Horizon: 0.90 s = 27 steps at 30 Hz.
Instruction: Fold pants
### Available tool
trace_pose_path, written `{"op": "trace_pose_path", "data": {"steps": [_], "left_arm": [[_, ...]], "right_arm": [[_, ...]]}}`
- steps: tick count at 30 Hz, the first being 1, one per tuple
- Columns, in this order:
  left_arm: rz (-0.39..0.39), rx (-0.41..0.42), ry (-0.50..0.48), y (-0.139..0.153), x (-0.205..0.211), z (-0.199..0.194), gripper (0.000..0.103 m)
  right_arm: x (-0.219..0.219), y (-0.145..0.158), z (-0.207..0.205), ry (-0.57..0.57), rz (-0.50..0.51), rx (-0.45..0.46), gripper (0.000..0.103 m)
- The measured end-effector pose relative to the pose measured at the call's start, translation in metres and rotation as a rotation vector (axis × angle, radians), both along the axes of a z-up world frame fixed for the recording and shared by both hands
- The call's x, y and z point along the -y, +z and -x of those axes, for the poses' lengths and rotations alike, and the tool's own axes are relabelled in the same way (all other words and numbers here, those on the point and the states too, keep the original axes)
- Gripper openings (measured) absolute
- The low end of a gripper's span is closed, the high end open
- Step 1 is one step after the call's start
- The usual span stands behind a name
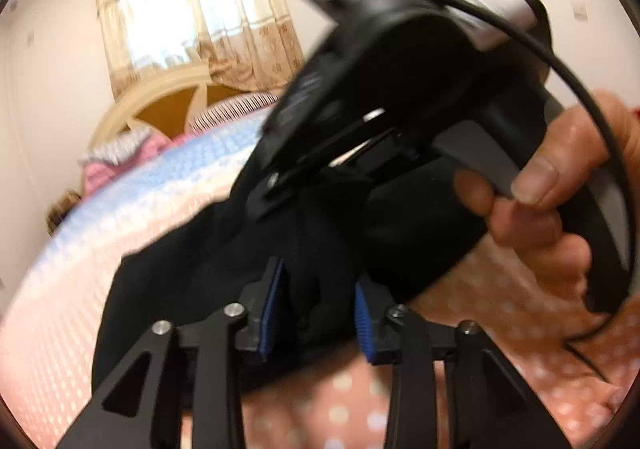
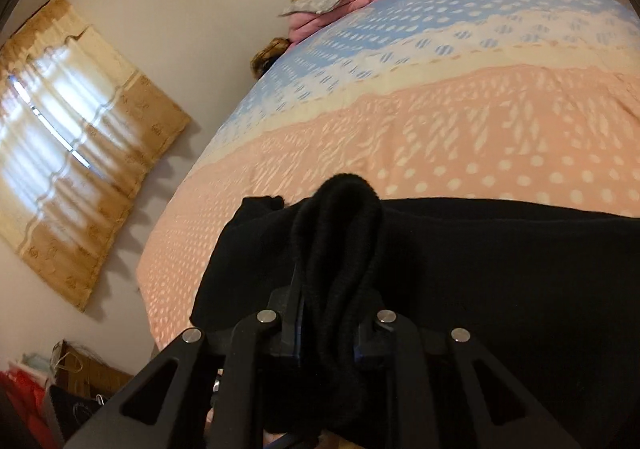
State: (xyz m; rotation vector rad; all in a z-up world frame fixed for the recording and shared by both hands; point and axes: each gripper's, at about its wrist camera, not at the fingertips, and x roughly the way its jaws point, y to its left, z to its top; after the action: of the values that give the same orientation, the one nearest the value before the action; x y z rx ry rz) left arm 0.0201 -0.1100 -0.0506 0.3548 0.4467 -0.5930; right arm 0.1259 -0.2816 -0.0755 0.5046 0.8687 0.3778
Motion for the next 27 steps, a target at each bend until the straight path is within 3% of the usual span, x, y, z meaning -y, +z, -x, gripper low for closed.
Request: {"op": "trace_pose_path", "data": {"steps": [2,6,10,12,15,19,22,25,27], "left_arm": [[0.037,-0.028,0.006,0.013,-0.013,0.0,0.049],[0.086,0.009,0.03,0.042,-0.029,-0.002,0.062],[0.14,0.022,0.056,0.064,-0.034,-0.002,0.064],[0.174,0.007,0.072,0.072,-0.037,-0.006,0.064],[0.215,-0.019,0.097,0.075,-0.043,-0.017,0.064],[0.176,-0.046,0.145,0.062,-0.037,-0.022,0.064],[0.161,-0.103,0.182,0.048,-0.045,-0.035,0.064],[0.167,-0.141,0.218,0.038,-0.059,-0.038,0.064],[0.172,-0.123,0.244,0.041,-0.07,-0.041,0.064]], "right_arm": [[0.0,0.011,0.007,-0.001,0.01,0.026,0.016],[0.015,0.047,0.021,0.024,0.021,0.106,0.016],[0.057,0.065,0.036,-0.016,0.033,0.119,0.016],[0.082,0.061,0.042,-0.046,0.015,0.104,0.016],[0.127,0.028,0.046,-0.126,-0.005,0.032,0.016],[0.15,-0.023,0.048,-0.16,-0.074,-0.03,0.017],[0.151,-0.025,0.052,-0.181,-0.108,0.011,0.021],[0.157,-0.018,0.055,-0.204,-0.125,-0.03,0.027],[0.158,-0.003,0.067,-0.278,-0.058,-0.012,0.032]]}}
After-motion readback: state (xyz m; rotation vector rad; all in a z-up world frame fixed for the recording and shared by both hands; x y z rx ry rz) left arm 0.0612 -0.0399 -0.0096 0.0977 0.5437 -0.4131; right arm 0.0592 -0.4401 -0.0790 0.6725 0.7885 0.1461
